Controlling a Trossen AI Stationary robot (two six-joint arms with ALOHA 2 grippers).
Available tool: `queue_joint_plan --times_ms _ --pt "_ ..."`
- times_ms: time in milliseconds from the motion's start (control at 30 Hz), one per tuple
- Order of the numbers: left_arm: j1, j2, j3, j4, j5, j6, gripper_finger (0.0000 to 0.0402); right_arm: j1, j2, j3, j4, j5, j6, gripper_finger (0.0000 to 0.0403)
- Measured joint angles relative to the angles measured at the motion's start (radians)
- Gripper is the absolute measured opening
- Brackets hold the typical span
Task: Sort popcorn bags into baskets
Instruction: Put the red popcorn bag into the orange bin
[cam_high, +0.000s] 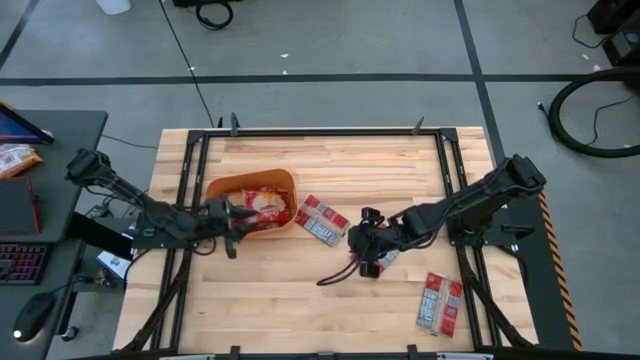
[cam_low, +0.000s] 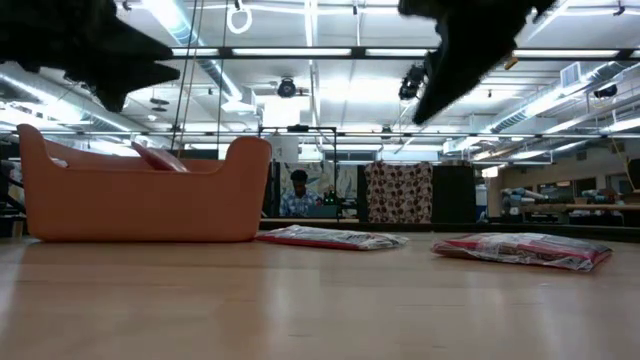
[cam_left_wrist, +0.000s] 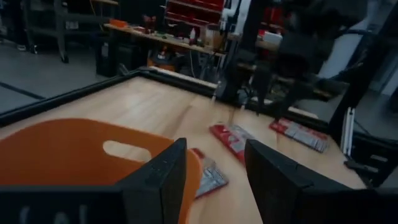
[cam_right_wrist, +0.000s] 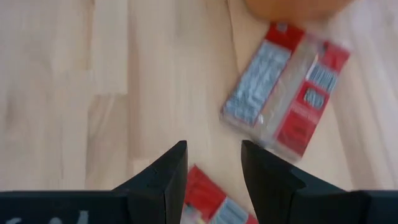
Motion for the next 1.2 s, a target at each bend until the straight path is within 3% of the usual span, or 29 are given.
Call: queue_joint_plan --times_ms 100,267,500,767,1000,1200 --pt "0.0 0.085 0.065 -0.02 0.012 0.001 0.0165 -0.018 0.0 -0.021 -0.03 -0.039 0.043 0.0155" --pt "0.0 0.217 0.227 -0.237 0.02 -0.017 0.0164 -0.01 0.0 -0.026 -0.176 -0.048 0.061 0.0155" --pt "0.0 0.383 0.377 -0.373 0.102 -0.079 0.0164 0.089 0.0 -0.026 -0.373 -0.077 0.136 0.0155" --pt "0.002 0.478 0.442 -0.373 0.149 0.0 0.0164 0.262 0.0 -0.025 -0.542 -0.255 0.514 0.0155" --pt "0.0 0.48 0.447 -0.359 0.15 0.104 0.0164 0.386 -0.002 -0.11 -0.52 -0.5 0.813 0.0155" --pt "-0.007 0.48 0.447 -0.347 0.169 0.158 0.0164 0.441 -0.001 -0.224 -0.392 -0.574 0.949 0.0155"
